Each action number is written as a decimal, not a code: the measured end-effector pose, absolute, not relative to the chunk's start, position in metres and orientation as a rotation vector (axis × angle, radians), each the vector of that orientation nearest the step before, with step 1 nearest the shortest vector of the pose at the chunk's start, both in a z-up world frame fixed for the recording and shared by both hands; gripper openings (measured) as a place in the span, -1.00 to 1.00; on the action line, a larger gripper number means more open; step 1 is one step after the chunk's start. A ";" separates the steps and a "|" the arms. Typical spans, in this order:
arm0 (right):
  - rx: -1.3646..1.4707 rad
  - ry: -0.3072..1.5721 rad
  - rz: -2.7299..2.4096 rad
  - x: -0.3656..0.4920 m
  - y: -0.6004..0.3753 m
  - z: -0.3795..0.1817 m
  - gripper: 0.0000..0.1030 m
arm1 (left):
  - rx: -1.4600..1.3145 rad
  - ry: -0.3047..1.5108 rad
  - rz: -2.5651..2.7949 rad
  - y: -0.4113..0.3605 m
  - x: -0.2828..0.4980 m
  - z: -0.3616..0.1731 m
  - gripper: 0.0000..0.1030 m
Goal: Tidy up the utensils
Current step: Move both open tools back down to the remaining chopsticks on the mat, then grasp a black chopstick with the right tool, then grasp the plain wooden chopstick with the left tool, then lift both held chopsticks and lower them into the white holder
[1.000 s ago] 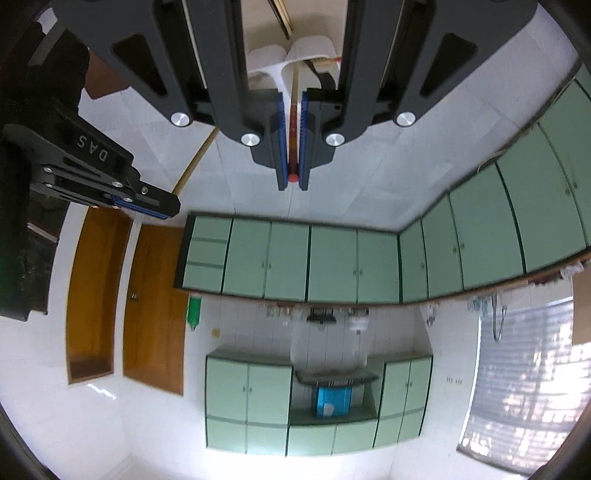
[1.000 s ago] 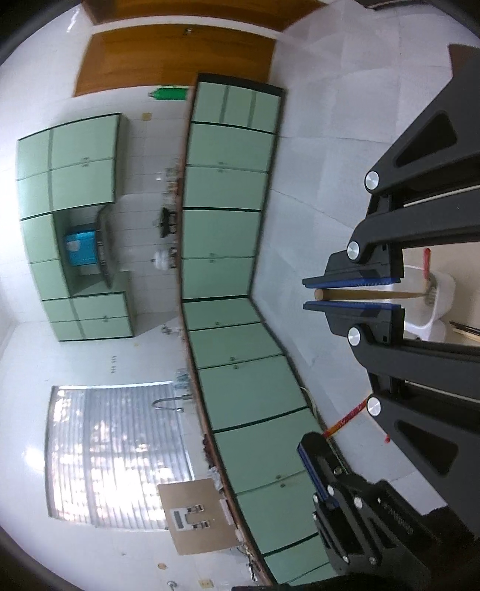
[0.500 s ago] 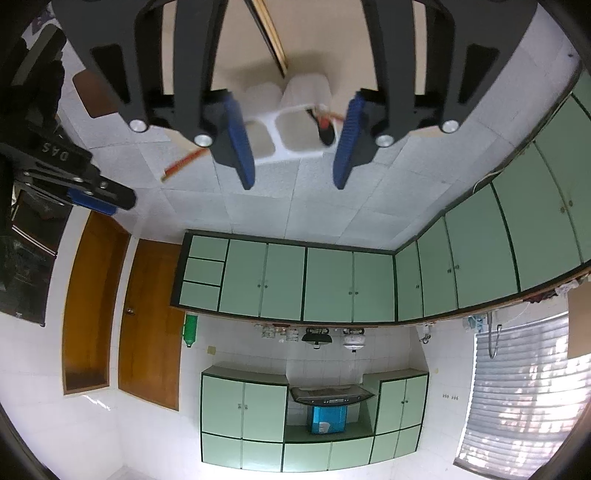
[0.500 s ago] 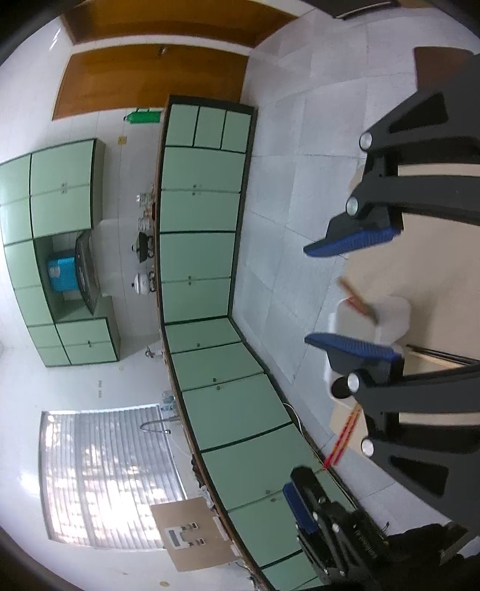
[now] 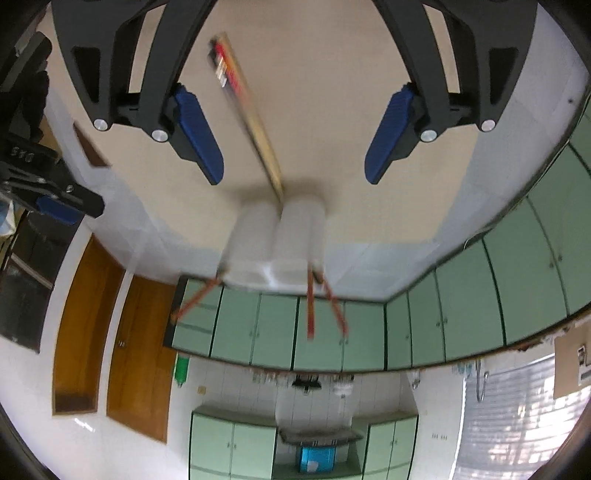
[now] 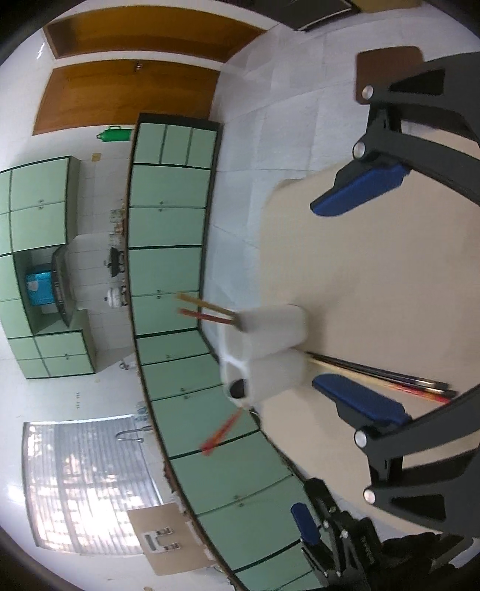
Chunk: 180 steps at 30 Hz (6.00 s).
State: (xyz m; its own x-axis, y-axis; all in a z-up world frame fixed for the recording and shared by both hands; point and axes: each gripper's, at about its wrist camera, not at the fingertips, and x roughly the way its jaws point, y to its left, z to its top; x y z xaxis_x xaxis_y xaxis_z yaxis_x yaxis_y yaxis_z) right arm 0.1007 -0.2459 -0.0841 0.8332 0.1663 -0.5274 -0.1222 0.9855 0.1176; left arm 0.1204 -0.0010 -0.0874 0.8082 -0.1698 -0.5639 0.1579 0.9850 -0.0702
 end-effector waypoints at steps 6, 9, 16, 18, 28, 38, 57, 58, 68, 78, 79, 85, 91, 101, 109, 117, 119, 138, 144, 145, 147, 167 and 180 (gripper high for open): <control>0.082 0.643 0.144 0.086 -0.233 -0.123 0.79 | -0.030 0.712 -0.140 0.011 0.102 -0.129 0.51; 0.073 0.680 0.150 0.081 -0.227 -0.140 0.79 | -0.016 0.749 -0.119 0.014 0.097 -0.144 0.51; 0.073 0.745 0.165 0.076 -0.216 -0.169 0.77 | 0.004 0.820 -0.089 0.023 0.089 -0.171 0.51; 0.066 0.757 0.168 0.075 -0.213 -0.175 0.75 | 0.005 0.833 -0.081 0.025 0.090 -0.175 0.51; 0.027 0.828 0.227 0.074 -0.188 -0.191 0.29 | -0.014 0.872 -0.063 0.031 0.091 -0.183 0.54; -0.022 0.872 0.246 0.084 -0.171 -0.198 0.23 | -0.018 0.878 -0.060 0.030 0.094 -0.184 0.55; -0.051 0.881 0.254 0.077 -0.167 -0.197 0.15 | -0.042 0.889 -0.053 0.030 0.097 -0.188 0.59; -0.052 0.879 0.260 0.076 -0.165 -0.197 0.15 | -0.043 0.890 -0.053 0.030 0.098 -0.188 0.60; -0.041 0.884 0.246 0.085 -0.163 -0.198 -0.29 | -0.047 0.889 -0.052 0.031 0.097 -0.189 0.60; -0.045 0.875 0.242 0.080 -0.163 -0.198 -0.87 | -0.049 0.889 -0.080 0.025 0.095 -0.189 0.60; -0.041 0.874 0.232 0.079 -0.166 -0.198 -0.87 | -0.046 0.887 -0.087 0.023 0.094 -0.188 0.60; -0.010 0.865 0.160 0.073 -0.195 -0.198 -0.87 | -0.048 0.886 -0.152 0.004 0.091 -0.185 0.60; 0.029 0.865 0.126 0.076 -0.215 -0.198 -0.87 | -0.024 0.894 -0.203 -0.022 0.089 -0.186 0.60; 0.052 0.867 0.141 0.077 -0.218 -0.200 -0.88 | 0.057 0.924 -0.170 -0.044 0.099 -0.197 0.60; 0.055 0.868 0.157 0.076 -0.217 -0.200 -0.87 | 0.038 0.929 -0.059 -0.017 0.099 -0.196 0.61; 0.065 0.866 0.226 0.067 -0.217 -0.200 -0.59 | 0.017 0.919 -0.076 -0.005 0.095 -0.193 0.59; 0.063 0.865 0.233 0.064 -0.218 -0.200 -0.58 | 0.023 0.918 -0.084 -0.008 0.094 -0.193 0.59; 0.041 0.874 0.206 0.078 -0.214 -0.201 -0.86 | 0.051 0.898 -0.136 -0.032 0.101 -0.194 -0.54; 0.034 0.864 0.204 0.075 -0.214 -0.198 -0.87 | 0.079 0.901 -0.136 -0.039 0.100 -0.193 -0.88; 0.032 0.858 0.204 0.074 -0.215 -0.197 -0.87 | 0.073 0.903 -0.139 -0.038 0.100 -0.192 -0.88; 0.021 0.843 0.200 0.071 -0.217 -0.192 -0.87 | 0.062 0.897 -0.142 -0.036 0.098 -0.187 -0.89; -0.005 0.615 0.253 0.076 -0.236 -0.063 -0.88 | 0.052 0.625 -0.184 -0.017 0.096 -0.056 -0.89; -0.079 0.543 0.367 0.122 -0.222 0.024 -0.88 | 0.047 0.538 -0.287 -0.028 0.119 0.012 -0.89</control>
State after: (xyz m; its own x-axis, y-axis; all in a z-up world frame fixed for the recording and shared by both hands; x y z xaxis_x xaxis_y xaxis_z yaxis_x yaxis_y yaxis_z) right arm 0.1216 -0.2224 0.0243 0.7929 0.3197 -0.5187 -0.3613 0.9322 0.0223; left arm 0.1190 -0.0282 0.0118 0.8198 -0.2574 -0.5115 0.2820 0.9589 -0.0306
